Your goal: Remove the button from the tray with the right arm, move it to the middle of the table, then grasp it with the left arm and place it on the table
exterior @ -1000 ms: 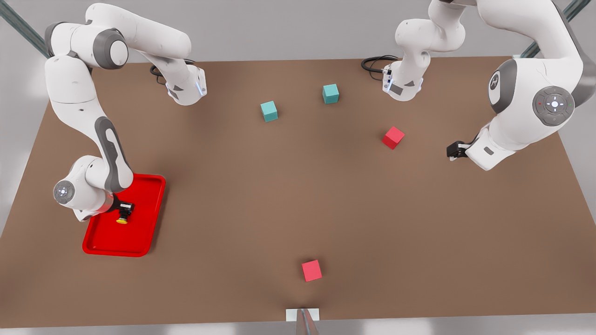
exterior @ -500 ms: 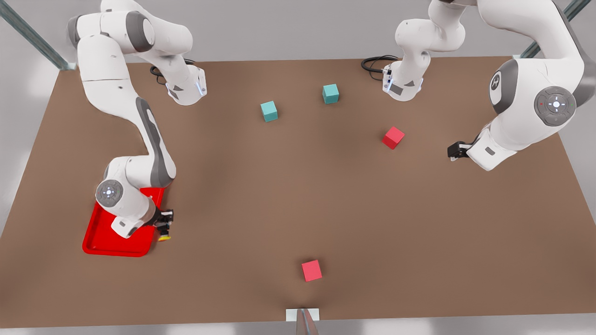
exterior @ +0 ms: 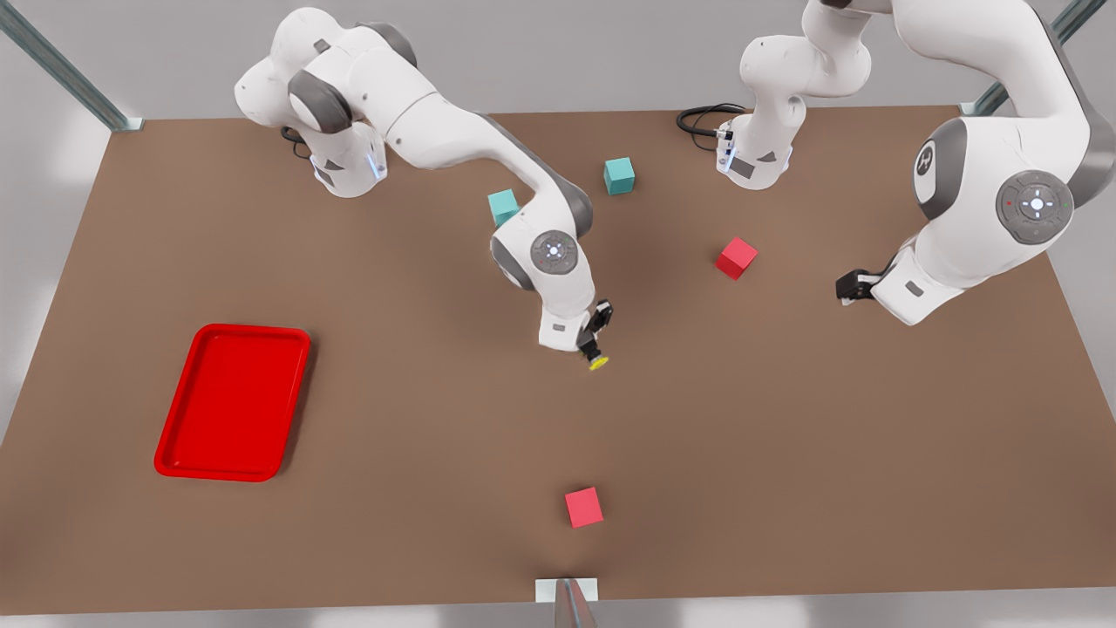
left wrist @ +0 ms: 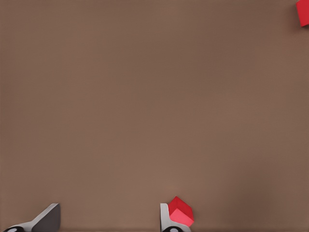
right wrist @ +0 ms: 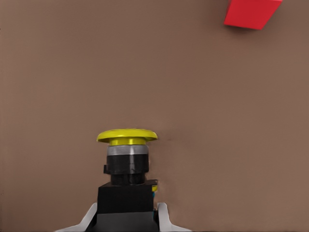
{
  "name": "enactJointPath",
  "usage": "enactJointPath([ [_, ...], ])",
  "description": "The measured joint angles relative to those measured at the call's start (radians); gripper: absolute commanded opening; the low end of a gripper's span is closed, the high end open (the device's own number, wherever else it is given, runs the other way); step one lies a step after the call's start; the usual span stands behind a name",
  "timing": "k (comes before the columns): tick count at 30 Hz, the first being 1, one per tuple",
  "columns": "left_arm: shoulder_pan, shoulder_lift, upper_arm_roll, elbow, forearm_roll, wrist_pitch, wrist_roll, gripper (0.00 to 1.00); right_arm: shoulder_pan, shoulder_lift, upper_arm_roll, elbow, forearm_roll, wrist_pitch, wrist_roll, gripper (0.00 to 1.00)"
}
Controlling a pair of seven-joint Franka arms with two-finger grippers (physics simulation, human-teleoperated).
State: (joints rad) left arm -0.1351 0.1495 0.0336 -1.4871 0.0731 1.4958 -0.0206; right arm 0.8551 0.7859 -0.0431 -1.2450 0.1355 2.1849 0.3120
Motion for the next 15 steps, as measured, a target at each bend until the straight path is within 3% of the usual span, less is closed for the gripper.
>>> enactJointPath([
  [7, 0.000, 0.006, -0.001, 0.000, 0.000, 0.007, 0.000, 1.00, 0.075, 0.151, -0.049, 0.024, 0.019, 0.095, 0.208, 0.52],
  [8, 0.000, 0.006, -0.001, 0.000, 0.000, 0.008, 0.000, 1.00, 0.075, 0.158, -0.053, 0.025, 0.018, 0.105, 0.233, 0.92],
  [9, 0.000, 0.006, 0.000, 0.000, 0.000, 0.008, 0.000, 1.00, 0.076, 0.161, -0.055, 0.024, 0.017, 0.117, 0.257, 1.00],
  [13, 0.000, 0.007, 0.000, 0.000, 0.000, 0.010, 0.000, 1.00, 0.076, 0.151, -0.056, 0.013, 0.018, 0.148, 0.338, 1.00],
  [15, 0.000, 0.007, 0.000, 0.000, 0.000, 0.010, 0.000, 1.00, 0.017, 0.015, -0.054, -0.014, 0.043, 0.077, 0.361, 1.00],
])
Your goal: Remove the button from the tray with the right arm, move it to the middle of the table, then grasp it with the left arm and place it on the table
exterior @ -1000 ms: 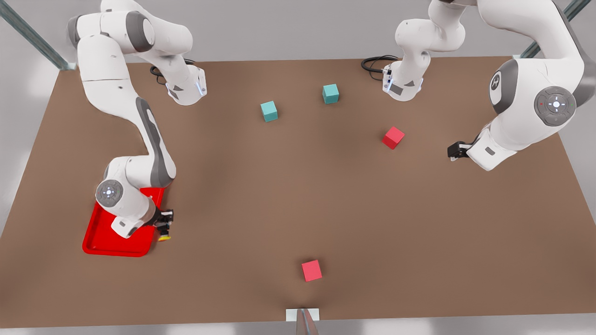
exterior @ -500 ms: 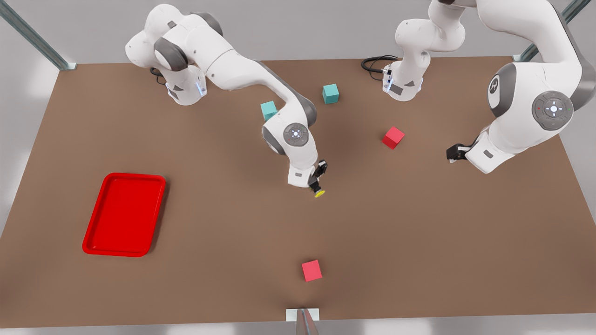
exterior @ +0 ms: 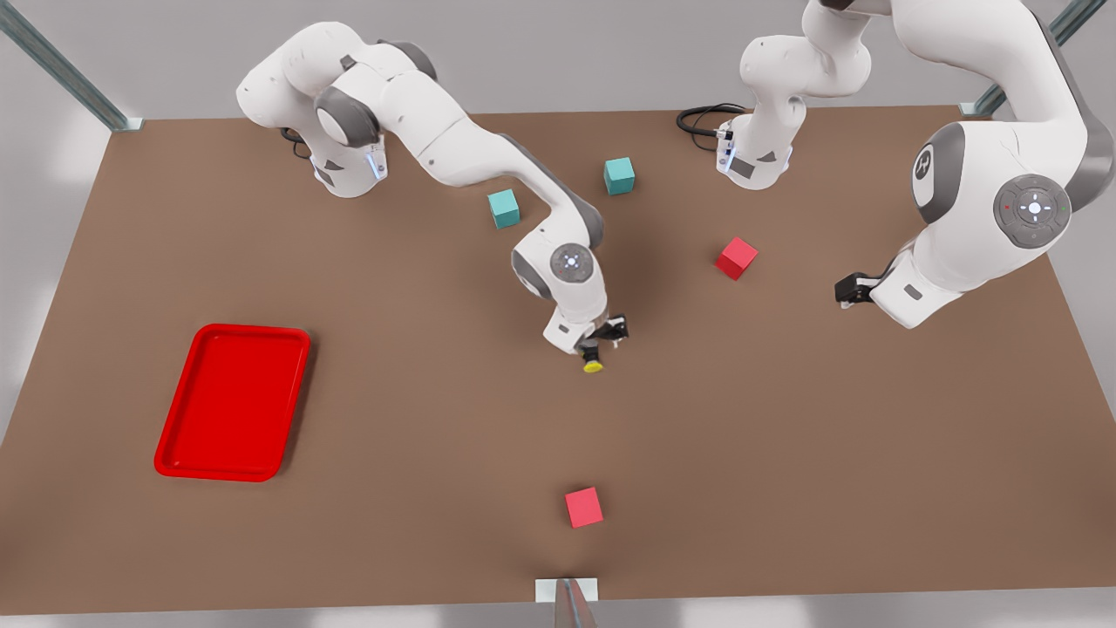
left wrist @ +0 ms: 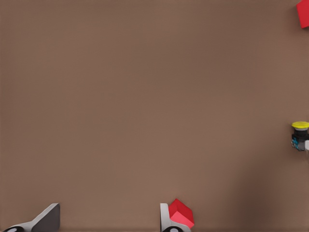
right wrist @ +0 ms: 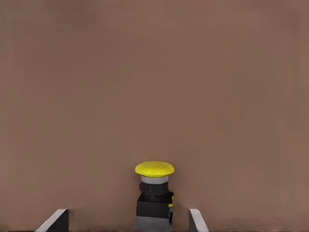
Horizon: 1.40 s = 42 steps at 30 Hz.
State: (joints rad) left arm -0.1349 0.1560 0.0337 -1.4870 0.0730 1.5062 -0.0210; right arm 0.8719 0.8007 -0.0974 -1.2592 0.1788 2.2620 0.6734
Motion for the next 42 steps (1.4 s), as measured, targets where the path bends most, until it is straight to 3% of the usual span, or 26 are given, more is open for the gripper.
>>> enactJointPath([
  [2, 0.000, 0.001, -0.001, 0.000, 0.000, 0.001, 0.000, 1.00, -0.174, -0.141, -0.003, 0.027, 0.018, -0.181, -0.013, 1.00],
  [5, -0.039, 0.064, -0.003, 0.009, -0.003, 0.010, -0.012, 1.00, -0.463, -0.193, -0.005, 0.165, -0.016, -0.465, -0.075, 1.00],
  [9, -0.507, 0.357, -0.007, 0.025, -0.062, 0.125, -0.170, 1.00, -0.831, -0.199, -0.005, 0.263, -0.040, -0.703, -0.201, 1.00],
  [13, -0.616, 0.538, -0.003, -0.003, -0.135, 0.402, -0.351, 1.00, -0.888, -0.198, -0.002, 0.265, -0.087, -0.833, -0.324, 1.00],
  [21, -0.628, 0.571, -0.003, -0.132, 0.065, 0.822, -0.608, 1.00, -0.992, -0.198, 0.001, 0.263, -0.045, -0.950, -0.522, 1.00],
  [28, -0.640, 0.566, -0.012, -0.205, 0.062, 0.900, -0.761, 1.00, -0.997, -0.198, 0.001, 0.263, -0.024, -0.978, -0.637, 1.00],
  [42, -0.636, 0.591, -0.006, -0.191, 0.022, 0.959, -0.933, 1.00, -1.007, -0.192, 0.002, 0.239, -0.024, -1.007, -0.782, 1.00],
])
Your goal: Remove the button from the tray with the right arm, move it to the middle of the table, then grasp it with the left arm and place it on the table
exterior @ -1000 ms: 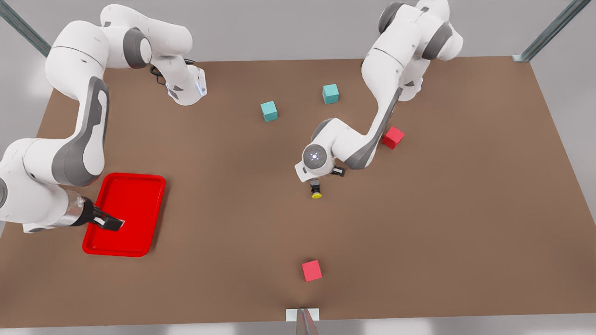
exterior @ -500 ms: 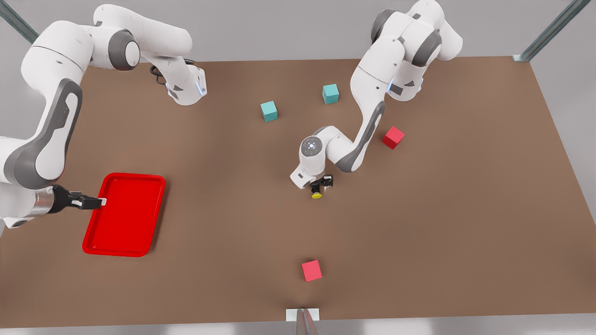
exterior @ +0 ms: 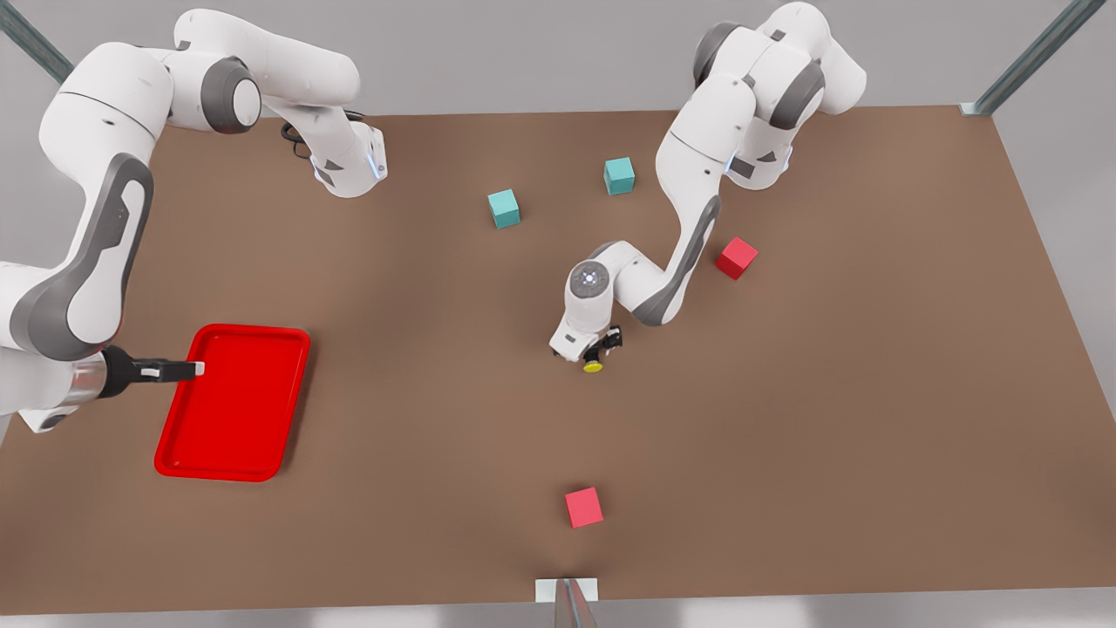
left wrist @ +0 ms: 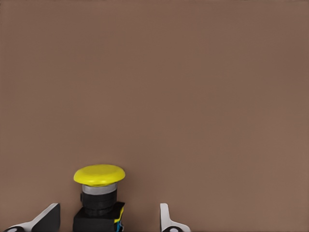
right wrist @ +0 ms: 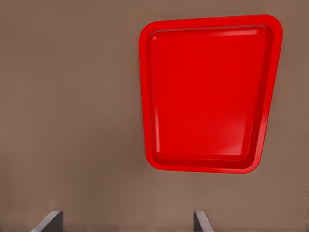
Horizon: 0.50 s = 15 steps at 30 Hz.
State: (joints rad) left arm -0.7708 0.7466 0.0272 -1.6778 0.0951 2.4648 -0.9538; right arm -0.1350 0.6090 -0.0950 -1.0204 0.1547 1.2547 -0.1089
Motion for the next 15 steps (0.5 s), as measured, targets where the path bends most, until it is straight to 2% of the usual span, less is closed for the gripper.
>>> enactJointPath([
  [1, 0.000, 0.000, 0.000, 0.000, 0.001, 0.004, -0.007, 1.00, 0.000, 0.000, 0.000, -0.001, 0.000, -0.001, -0.010, 1.00],
  [4, -0.001, 0.001, 0.000, -0.001, 0.003, 0.011, -0.026, 0.73, -0.005, 0.000, 0.000, -0.003, 0.000, -0.004, -0.036, 1.00],
  [5, -0.001, 0.001, 0.000, -0.001, 0.004, 0.013, -0.032, 0.70, -0.005, 0.000, 0.000, -0.003, 0.000, -0.005, -0.044, 1.00],
  [12, 0.008, 0.007, 0.000, -0.001, 0.005, 0.018, -0.062, 0.62, -0.007, 0.000, 0.000, -0.002, 0.000, -0.007, -0.087, 1.00],
  [15, 0.011, 0.009, 0.000, -0.001, 0.005, 0.019, -0.073, 0.53, -0.006, 0.000, 0.000, -0.002, 0.000, -0.008, -0.101, 1.00],
])
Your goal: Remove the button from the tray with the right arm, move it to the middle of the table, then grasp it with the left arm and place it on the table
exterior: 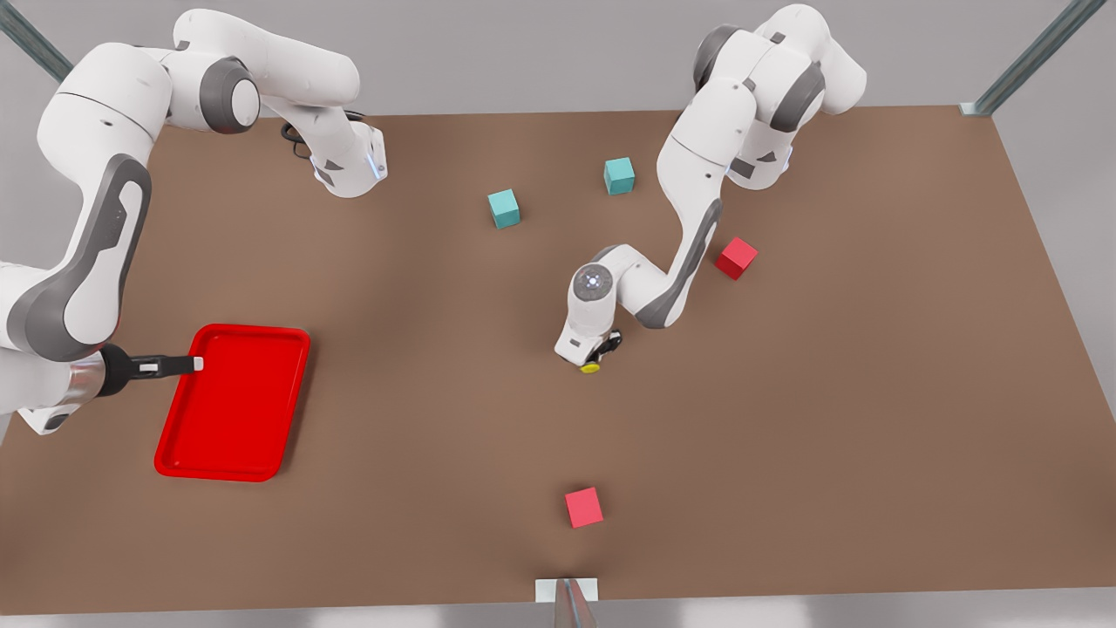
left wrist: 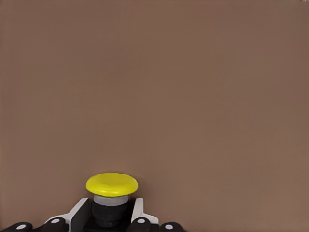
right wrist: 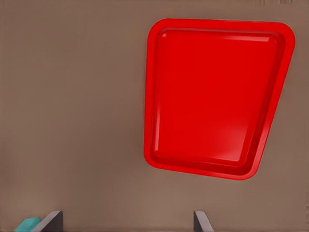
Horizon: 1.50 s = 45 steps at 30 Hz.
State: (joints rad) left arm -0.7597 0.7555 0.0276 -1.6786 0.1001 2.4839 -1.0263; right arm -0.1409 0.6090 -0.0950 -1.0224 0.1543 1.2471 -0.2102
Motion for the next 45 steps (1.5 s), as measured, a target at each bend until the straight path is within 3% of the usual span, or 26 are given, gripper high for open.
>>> enactJointPath([
  [2, 0.000, 0.000, 0.000, 0.001, 0.001, 0.000, -0.006, 0.49, 0.004, 0.000, 0.000, -0.001, 0.000, 0.000, -0.008, 1.00],
  [17, 0.008, -0.008, 0.010, 0.047, 0.002, -0.023, -0.039, 0.49, -0.001, -0.001, 0.000, 0.000, -0.001, -0.001, -0.046, 1.00],
  [21, -0.003, -0.019, 0.059, 0.073, 0.010, -0.053, -0.045, 0.49, 0.010, -0.001, 0.000, -0.001, -0.003, -0.001, -0.053, 1.00],
  [25, -0.125, -0.027, 0.227, 0.123, 0.049, -0.156, -0.067, 0.49, 0.012, -0.001, 0.000, -0.001, -0.004, -0.001, -0.059, 1.00],
  [29, -0.148, -0.017, 0.278, 0.161, 0.199, -0.294, -0.175, 0.49, 0.011, -0.001, 0.000, -0.001, -0.004, -0.001, -0.062, 1.00],
  [39, -0.189, 0.035, 0.280, 0.185, 0.705, -0.747, -0.784, 0.49, 0.010, -0.002, 0.000, -0.003, 0.000, -0.001, -0.068, 1.00],
  [45, -0.215, 0.123, 0.279, 0.184, 0.898, -0.881, -1.180, 0.49, 0.010, -0.002, 0.000, -0.002, 0.000, -0.001, -0.070, 1.00],
])
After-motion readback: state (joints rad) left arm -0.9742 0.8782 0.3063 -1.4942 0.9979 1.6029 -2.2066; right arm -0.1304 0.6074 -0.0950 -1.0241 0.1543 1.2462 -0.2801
